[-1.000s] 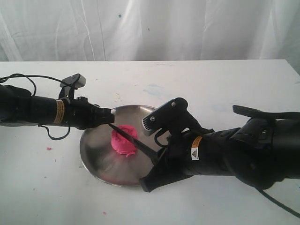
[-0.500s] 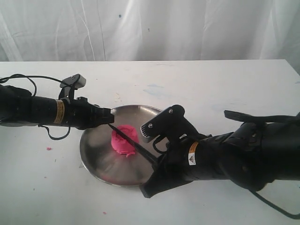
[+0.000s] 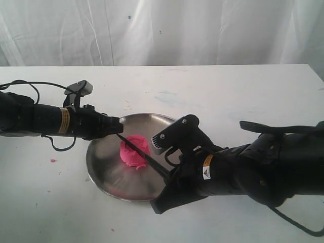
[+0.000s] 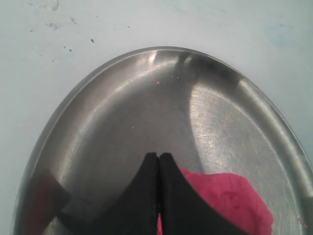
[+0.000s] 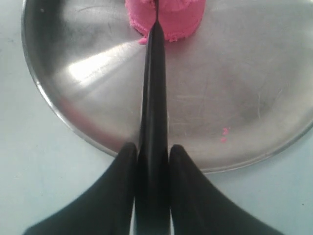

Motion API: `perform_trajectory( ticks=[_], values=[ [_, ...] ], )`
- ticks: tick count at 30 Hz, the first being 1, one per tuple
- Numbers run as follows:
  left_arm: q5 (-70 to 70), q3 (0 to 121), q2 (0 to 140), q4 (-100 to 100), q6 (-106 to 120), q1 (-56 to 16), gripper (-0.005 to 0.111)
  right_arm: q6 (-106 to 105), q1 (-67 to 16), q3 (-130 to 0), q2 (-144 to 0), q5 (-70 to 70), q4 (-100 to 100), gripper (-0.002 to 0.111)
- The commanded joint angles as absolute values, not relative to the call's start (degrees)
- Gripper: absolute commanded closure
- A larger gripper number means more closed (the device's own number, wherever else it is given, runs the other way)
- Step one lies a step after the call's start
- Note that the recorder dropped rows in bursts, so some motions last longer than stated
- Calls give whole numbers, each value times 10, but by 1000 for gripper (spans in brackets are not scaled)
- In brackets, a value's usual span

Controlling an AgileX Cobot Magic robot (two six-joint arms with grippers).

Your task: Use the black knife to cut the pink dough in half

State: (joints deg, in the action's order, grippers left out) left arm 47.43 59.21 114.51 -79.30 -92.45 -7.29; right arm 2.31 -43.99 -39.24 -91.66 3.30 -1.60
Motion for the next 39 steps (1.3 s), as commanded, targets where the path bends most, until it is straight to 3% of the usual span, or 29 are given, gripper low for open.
perform_trajectory(
  ticks=[1, 39],
  values=[
    [471, 590, 1147, -810, -928, -76, 107, 31, -440, -395, -932, 21, -16, 108],
    [482, 590, 1166, -831, -929, -76, 107, 33, -440, -429, -915, 67, -19, 108]
  ],
)
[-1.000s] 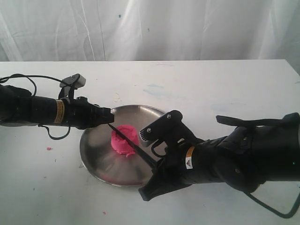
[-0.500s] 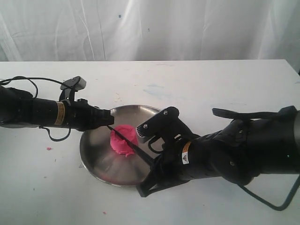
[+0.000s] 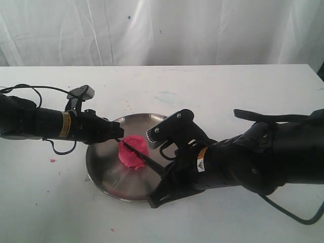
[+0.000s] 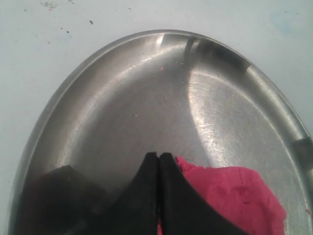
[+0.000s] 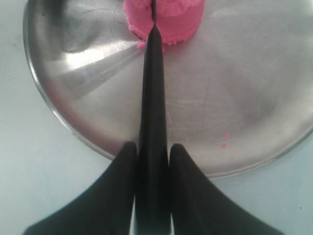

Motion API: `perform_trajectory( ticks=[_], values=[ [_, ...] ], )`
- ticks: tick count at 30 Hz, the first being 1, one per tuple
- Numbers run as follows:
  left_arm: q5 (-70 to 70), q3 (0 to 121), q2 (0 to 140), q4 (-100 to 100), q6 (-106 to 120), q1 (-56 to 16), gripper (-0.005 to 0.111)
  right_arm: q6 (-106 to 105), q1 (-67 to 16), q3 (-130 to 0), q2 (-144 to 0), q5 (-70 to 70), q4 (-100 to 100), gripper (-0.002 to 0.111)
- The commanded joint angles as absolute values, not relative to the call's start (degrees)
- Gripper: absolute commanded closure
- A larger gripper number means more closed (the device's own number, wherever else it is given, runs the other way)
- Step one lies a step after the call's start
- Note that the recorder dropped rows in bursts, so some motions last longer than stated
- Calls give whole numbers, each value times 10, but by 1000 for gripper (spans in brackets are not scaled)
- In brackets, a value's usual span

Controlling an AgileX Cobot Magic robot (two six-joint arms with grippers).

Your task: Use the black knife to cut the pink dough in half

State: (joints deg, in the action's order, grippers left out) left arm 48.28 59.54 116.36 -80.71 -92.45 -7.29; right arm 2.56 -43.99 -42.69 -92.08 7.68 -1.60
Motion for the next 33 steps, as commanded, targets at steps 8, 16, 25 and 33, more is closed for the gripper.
perform_trajectory(
  ticks=[8, 16, 25, 33],
  values=[
    [482, 590, 1166, -832, -929, -76, 107, 33, -440, -429, -915, 80, -19, 108],
    [482, 590, 1166, -834, -929, -76, 107, 33, -440, -429, -939, 94, -19, 108],
    [482, 590, 1166, -842, -929, -76, 107, 33, -440, -433, -952, 95, -19, 108],
    [484, 588, 1166, -845, -929, -76, 107, 33, -440, -448, -929, 100, -19, 108]
  ],
)
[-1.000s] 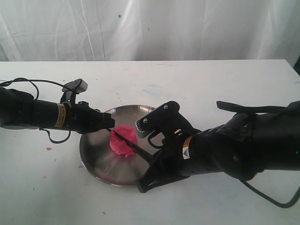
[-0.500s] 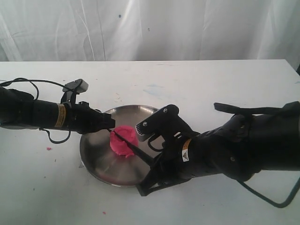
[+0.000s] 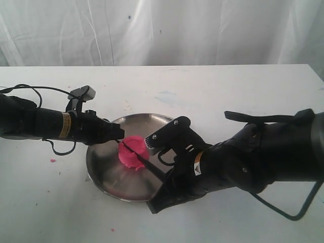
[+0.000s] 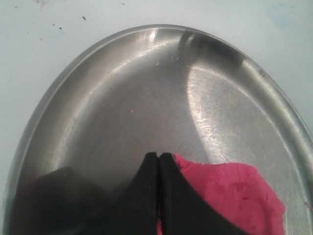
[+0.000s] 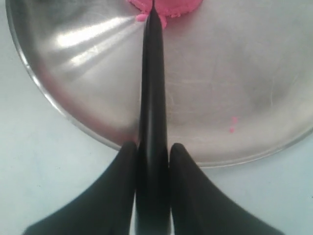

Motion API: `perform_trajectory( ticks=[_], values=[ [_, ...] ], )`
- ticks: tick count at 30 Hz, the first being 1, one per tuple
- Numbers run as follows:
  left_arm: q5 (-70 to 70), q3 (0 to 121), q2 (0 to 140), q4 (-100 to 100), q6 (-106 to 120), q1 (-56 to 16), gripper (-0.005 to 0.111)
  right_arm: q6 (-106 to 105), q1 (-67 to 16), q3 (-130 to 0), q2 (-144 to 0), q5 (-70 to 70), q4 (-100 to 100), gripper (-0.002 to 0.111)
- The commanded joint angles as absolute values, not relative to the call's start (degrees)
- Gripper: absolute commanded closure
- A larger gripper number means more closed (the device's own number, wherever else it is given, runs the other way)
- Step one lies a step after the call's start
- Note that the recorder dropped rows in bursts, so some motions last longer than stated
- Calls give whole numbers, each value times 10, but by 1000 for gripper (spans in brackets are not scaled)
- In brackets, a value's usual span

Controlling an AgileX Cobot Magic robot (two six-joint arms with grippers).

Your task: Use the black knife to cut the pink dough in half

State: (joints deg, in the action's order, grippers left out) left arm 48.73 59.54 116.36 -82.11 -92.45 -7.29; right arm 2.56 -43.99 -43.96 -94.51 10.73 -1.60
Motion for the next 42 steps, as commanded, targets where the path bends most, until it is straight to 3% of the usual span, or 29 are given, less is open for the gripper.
perform_trajectory(
  ticks=[1, 42],
  values=[
    [484, 586, 1166, -845, -929, -76, 107, 33, -440, -448, -926, 100, -19, 108],
    [493, 578, 1177, -834, -924, -76, 107, 33, -440, -449, -930, 97, -22, 108]
  ],
)
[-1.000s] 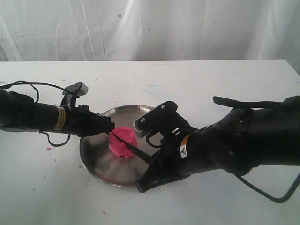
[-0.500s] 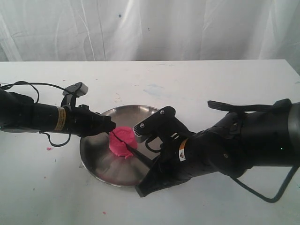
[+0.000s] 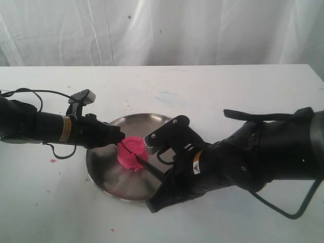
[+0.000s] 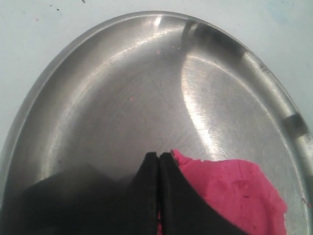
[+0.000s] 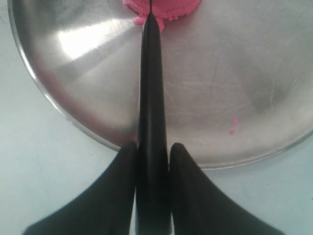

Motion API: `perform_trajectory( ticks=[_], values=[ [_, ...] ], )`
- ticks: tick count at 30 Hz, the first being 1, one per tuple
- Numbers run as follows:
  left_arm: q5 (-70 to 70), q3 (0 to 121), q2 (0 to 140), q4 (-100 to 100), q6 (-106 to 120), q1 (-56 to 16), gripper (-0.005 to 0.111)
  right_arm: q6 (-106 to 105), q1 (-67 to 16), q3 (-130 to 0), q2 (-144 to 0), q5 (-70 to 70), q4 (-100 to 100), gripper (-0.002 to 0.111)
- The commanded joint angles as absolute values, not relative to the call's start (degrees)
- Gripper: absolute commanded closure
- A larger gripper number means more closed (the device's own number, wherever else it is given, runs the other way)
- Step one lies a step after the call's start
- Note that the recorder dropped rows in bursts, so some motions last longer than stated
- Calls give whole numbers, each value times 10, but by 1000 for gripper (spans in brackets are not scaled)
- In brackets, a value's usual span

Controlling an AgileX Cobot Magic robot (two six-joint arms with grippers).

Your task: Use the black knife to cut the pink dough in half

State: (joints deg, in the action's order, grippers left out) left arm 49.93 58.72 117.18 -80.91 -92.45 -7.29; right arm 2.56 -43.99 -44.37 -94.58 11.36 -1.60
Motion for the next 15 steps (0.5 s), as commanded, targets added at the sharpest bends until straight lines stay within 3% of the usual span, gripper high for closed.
perform_trajectory(
  ticks=[1, 15],
  values=[
    [493, 578, 1177, -834, -924, -76, 107, 33, -440, -449, -929, 97, -22, 108],
    [493, 578, 1177, -835, -924, -76, 107, 33, -440, -448, -958, 97, -22, 108]
  ],
)
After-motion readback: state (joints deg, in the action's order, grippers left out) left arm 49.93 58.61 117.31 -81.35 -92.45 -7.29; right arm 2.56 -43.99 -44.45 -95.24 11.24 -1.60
